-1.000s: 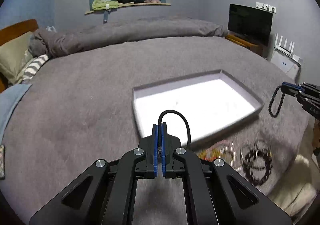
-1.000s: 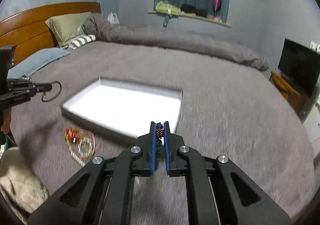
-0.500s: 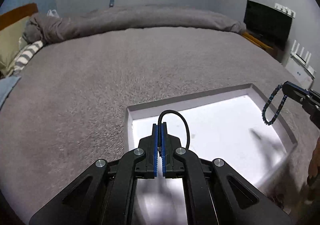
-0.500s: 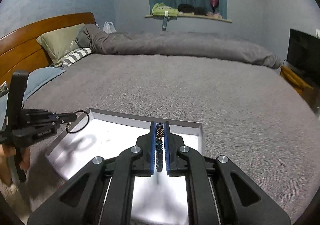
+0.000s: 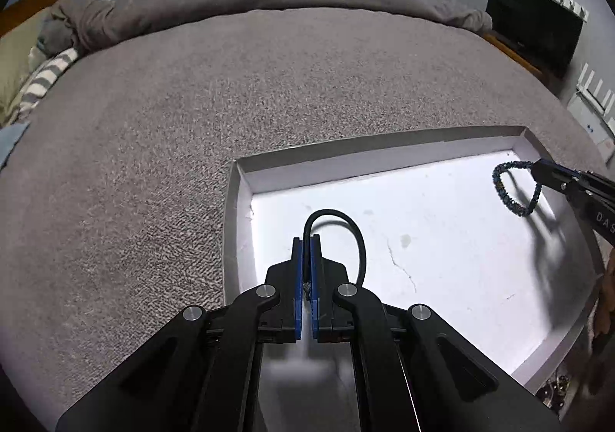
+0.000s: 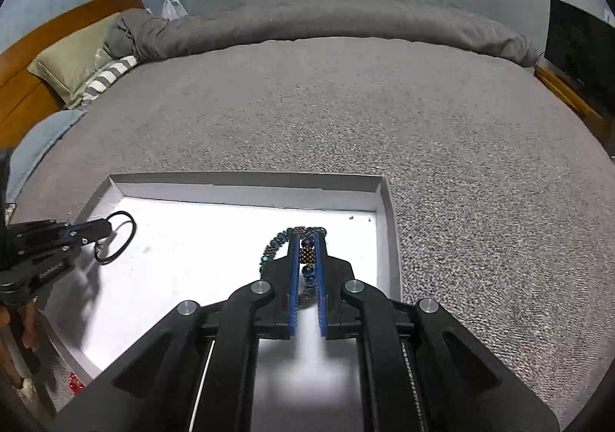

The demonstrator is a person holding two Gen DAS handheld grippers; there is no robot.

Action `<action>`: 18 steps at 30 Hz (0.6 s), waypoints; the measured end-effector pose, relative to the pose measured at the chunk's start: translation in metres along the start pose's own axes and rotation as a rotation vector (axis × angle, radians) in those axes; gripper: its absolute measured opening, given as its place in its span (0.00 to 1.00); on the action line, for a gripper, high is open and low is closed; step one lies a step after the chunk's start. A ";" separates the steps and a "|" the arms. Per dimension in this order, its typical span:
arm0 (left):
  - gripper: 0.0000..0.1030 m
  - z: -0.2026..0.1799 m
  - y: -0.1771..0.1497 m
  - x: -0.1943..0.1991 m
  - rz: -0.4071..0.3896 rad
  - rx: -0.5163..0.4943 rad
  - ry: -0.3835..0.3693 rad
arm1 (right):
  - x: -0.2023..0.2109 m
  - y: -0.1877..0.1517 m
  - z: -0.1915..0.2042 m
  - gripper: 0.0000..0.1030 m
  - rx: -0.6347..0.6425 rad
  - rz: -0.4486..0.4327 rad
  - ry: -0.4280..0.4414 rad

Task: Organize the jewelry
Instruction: 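Lower the beaded bracelet into the tray with the right tool while the left tool releases the hair tie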

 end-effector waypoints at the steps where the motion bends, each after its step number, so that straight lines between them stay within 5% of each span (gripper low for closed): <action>1: 0.03 0.000 0.001 -0.001 -0.001 -0.004 0.006 | 0.000 0.000 0.000 0.07 -0.001 0.008 -0.008; 8: 0.05 0.001 -0.004 -0.007 0.019 0.006 0.003 | -0.001 -0.006 -0.001 0.08 -0.016 0.042 -0.014; 10: 0.20 0.001 -0.003 -0.006 0.013 0.013 0.002 | -0.001 -0.005 -0.001 0.13 -0.013 0.037 -0.017; 18: 0.51 0.001 0.003 0.018 -0.054 0.017 0.021 | 0.019 0.000 0.010 0.60 0.034 -0.048 -0.009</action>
Point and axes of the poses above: each gripper's, at about its wrist camera, not at the fingertips, and x roughly against the way its jaws point, z to its left, y to its top, the point moved 10 cm from there along -x, roughly the way its jaws point, and after that the axes turned 15 degrees about y, right-handed, at the moved point
